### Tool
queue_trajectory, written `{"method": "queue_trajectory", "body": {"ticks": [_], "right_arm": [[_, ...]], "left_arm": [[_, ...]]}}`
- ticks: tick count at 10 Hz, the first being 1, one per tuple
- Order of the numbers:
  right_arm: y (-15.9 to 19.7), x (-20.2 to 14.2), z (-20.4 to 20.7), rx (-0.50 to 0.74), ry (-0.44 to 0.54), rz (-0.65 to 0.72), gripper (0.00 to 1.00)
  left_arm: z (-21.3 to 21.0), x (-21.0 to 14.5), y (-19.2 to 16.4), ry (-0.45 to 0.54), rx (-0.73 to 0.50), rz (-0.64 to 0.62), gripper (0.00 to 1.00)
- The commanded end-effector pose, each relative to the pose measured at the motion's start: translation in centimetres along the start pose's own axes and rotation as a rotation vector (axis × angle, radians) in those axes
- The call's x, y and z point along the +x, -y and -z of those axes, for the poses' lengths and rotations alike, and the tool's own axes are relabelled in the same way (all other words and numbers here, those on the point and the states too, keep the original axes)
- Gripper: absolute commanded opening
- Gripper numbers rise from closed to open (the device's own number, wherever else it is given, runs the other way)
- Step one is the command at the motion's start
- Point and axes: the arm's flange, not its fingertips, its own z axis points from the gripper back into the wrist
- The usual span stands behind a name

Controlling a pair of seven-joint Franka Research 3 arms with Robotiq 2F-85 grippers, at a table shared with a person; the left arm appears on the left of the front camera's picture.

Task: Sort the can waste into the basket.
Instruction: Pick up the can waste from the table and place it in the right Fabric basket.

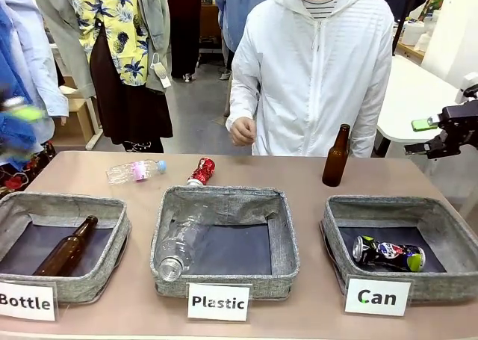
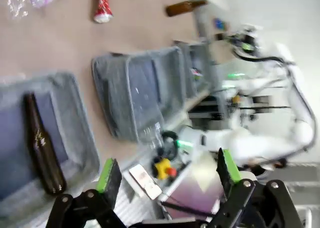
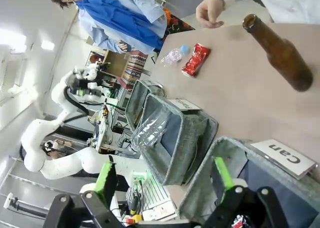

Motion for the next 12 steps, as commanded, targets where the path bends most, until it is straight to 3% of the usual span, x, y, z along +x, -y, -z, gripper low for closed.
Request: {"method": "queue_trajectory", "body": {"ticks": [1,3,4,5,7,8,9,12], "right_arm": [[-0.2,0.1,-0.3,0.008,-0.004,-0.022,1.0],[-0.2,0.1,-0.3,0.008,-0.004,-0.022,1.0],[-0.2,0.1,-0.3,0.008,-0.004,-0.022,1.0],[-0.2,0.1,-0.3,0.008,-0.004,-0.022,1.0],[-0.2,0.1,-0.3,0.008,-0.004,-0.022,1.0],[-0.2,0.1,-0.3,0.008,-0.004,-0.022,1.0],[-0.2,0.1,-0.3,0.008,-0.004,-0.022,1.0],[-0.2,0.1,-0.3,0.008,-0.004,-0.022,1.0]], "left_arm": [[4.7,9.4,2.0,-0.044,0.287,-0.102,1.0],[11.1,13.7,2.9,-0.013,0.457,-0.145,1.0],[12.6,13.7,2.8,-0.059,0.469,-0.117,1.0],[9.8,12.5,2.9,-0.14,0.259,-0.04,1.0],[-2.0,6.1,1.5,-0.157,-0.03,0.099,1.0],[-9.0,0.7,-1.2,-0.135,-0.177,0.178,1.0],[-13.2,-4.3,-4.5,-0.066,-0.269,0.2,1.0],[-16.9,-15.0,-14.0,0.19,-0.454,0.125,1.0]]}}
